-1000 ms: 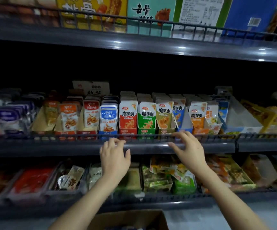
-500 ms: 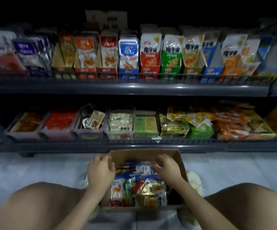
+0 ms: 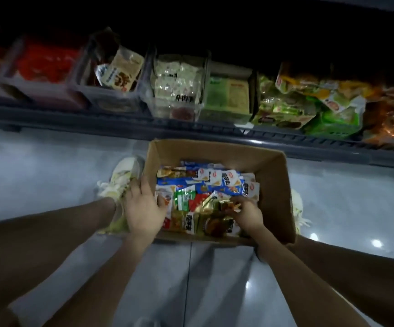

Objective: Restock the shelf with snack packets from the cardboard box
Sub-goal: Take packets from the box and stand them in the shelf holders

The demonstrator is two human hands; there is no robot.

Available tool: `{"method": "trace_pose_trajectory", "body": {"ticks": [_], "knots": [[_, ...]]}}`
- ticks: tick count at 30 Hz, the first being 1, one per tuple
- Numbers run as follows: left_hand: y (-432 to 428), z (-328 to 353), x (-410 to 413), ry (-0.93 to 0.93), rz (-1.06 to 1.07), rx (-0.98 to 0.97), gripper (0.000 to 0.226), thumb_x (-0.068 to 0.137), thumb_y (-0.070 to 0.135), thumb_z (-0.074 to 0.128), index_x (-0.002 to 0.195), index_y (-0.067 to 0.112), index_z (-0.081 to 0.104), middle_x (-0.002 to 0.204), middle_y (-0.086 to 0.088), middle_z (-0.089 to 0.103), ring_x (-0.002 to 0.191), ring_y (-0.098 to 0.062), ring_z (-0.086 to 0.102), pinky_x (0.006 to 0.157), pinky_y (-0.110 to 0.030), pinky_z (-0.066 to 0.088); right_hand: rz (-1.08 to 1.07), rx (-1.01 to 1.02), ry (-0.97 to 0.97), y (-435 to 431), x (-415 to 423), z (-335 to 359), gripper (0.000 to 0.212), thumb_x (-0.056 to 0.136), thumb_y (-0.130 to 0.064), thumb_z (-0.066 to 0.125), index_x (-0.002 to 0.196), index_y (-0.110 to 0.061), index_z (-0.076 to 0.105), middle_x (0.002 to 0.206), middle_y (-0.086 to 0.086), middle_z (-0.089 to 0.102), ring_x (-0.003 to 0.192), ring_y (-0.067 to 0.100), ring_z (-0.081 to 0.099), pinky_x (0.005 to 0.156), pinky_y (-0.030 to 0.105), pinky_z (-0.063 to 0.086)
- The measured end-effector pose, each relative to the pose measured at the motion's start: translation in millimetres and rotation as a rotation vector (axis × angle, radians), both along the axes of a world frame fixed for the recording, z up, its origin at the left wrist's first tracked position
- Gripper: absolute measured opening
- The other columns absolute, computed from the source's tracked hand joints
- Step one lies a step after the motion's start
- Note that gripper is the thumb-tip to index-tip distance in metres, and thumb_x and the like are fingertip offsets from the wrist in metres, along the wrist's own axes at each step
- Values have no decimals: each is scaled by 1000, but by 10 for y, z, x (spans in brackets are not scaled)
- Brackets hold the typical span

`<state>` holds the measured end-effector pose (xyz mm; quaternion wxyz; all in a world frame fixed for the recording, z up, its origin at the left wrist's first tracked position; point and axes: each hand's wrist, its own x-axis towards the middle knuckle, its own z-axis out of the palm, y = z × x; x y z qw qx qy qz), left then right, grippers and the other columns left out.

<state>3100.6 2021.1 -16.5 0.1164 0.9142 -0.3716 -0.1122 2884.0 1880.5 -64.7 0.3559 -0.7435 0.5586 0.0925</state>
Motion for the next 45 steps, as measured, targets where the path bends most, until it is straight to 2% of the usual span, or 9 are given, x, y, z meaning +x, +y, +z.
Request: {"method": "trace_pose_trajectory", "body": {"ticks": [9, 17, 23, 27, 32, 38, 40, 42, 45], "knots": [[46, -261, -86, -51, -1, -96, 74, 81, 13, 65, 143, -6, 29, 133, -29, 45, 114, -42, 49, 89, -48, 46, -14, 75, -11, -208, 23, -421, 48, 80, -20, 74, 124, -23, 56, 127, 1, 56, 123, 24, 46, 97, 41, 45], [34, -236, -86, -71, -5, -80, 74, 83, 15, 64, 144, -5, 28, 135, -29, 42, 117, -42, 48, 91, -48, 46, 355, -46, 133, -233, 56, -577, 59, 80, -29, 71, 134, -23, 47, 142, 0, 44, 131, 27, 34, 104, 40, 32], [63, -260, -74, -90, -1, -100, 74, 80, 12, 66, 143, -6, 30, 133, -30, 45, 114, -42, 50, 89, -48, 48, 518, -168, 185, -239, 125, -530, 21, 86, -29, 65, 104, -19, 66, 111, 5, 62, 112, 26, 50, 93, 36, 37], [67, -223, -67, -72, -5, -112, 77, 75, 7, 70, 141, -8, 34, 130, -34, 46, 113, -47, 50, 91, -52, 45, 233, 47, 6, -275, 107, -345, 13, 80, -33, 74, 75, -36, 63, 99, -5, 67, 105, 17, 56, 101, 37, 39], [-52, 174, -156, -34, -6, -126, 62, 81, 21, 66, 135, -1, 45, 132, -27, 48, 121, -43, 46, 101, -51, 36, -255, 480, -571, -240, 224, 335, 8, 79, -9, 74, 78, -11, 67, 78, 0, 68, 74, 9, 65, 70, 21, 52], [-236, 837, -398, 617, -164, -263, 41, 87, 36, 65, 124, 21, 58, 117, 6, 64, 106, -12, 60, 89, -29, 48, -266, 615, -841, -136, 305, 1048, 5, 77, 0, 71, 83, -1, 69, 73, 6, 73, 67, 15, 69, 67, 26, 58], [-248, 984, -461, 689, -177, -310, 16, 86, 26, 69, 101, 30, 64, 97, 7, 70, 84, -12, 68, 80, -37, 54, -229, 628, -899, -71, 303, 1243, 9, 77, 0, 71, 85, 2, 69, 72, 6, 73, 67, 15, 70, 63, 25, 57], [-215, 1083, -496, 707, -135, -369, 18, 86, 18, 69, 85, 34, 61, 84, 5, 71, 63, -13, 69, 68, -42, 56, -180, 578, -911, -9, 254, 1388, 11, 75, -6, 73, 85, -4, 69, 74, 5, 73, 67, 14, 69, 59, 28, 55], [-116, 1190, -501, 887, 79, -520, 12, 87, 11, 66, 88, 22, 63, 86, 2, 72, 68, -10, 70, 65, -35, 58, -167, 466, -844, 35, 63, 1460, 15, 79, -9, 74, 92, -10, 68, 80, 2, 71, 68, 15, 64, 60, 28, 51]]}}
